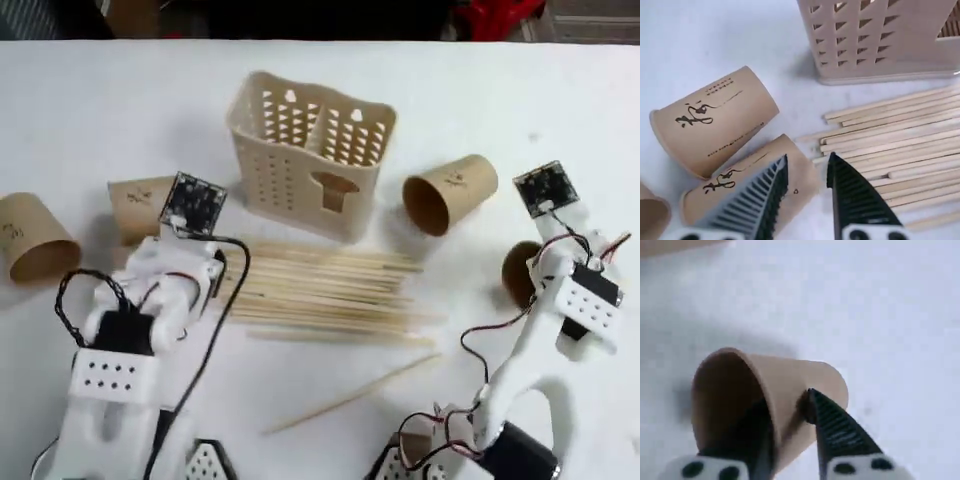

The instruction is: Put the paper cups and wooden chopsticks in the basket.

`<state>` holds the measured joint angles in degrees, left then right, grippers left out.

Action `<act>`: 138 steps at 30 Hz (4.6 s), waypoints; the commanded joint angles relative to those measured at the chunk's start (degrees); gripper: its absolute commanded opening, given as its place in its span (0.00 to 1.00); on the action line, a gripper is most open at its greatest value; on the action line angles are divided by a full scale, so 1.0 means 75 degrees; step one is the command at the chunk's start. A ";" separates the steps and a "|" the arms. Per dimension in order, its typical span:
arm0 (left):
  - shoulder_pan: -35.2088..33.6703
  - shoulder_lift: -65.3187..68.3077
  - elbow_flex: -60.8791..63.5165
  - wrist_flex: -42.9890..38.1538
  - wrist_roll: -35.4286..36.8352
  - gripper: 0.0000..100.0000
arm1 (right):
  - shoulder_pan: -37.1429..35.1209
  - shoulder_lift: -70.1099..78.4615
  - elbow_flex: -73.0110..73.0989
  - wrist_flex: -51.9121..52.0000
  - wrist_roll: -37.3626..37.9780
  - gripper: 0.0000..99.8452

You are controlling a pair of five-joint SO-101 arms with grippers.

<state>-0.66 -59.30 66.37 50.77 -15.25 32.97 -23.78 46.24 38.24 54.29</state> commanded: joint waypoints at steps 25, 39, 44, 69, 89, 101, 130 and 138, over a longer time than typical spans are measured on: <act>-0.0006 -0.0158 -0.0047 -0.0176 -0.0023 0.14 | -0.3768 -0.1377 -0.8346 0.6418 -0.5568 0.02; 0.0006 -0.0158 -0.0035 -0.0176 -0.0023 0.14 | -0.5914 0.1248 -0.9752 0.4917 -0.7584 0.02; 0.0006 -0.0158 -0.0035 -0.0176 -0.0023 0.14 | -0.6183 0.1811 -0.9776 0.4859 -0.7596 0.02; 0.0440 -0.0170 0.0363 -0.0598 -0.0070 0.14 | -0.5644 0.2842 -0.9811 0.5433 -0.7150 0.20; 0.0440 -0.0170 0.0363 -0.0598 -0.0070 0.14 | -0.4542 -0.0451 -0.5169 0.4577 -0.2497 0.20; 0.0440 -0.0135 0.0363 -0.0598 -0.0047 0.14 | -0.4214 -0.1916 0.0258 0.0381 -0.1407 0.33; 0.0486 -0.0135 0.0363 -0.0598 -0.0070 0.14 | -0.2948 0.2022 -0.0082 -0.3347 -0.1500 0.05; 0.0486 -0.0135 0.0363 -0.0598 -0.0070 0.14 | -0.2221 0.1952 -0.1981 -0.0451 -0.2848 0.02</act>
<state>1.98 -59.65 69.54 47.60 -15.25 14.86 -6.90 38.33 25.58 36.53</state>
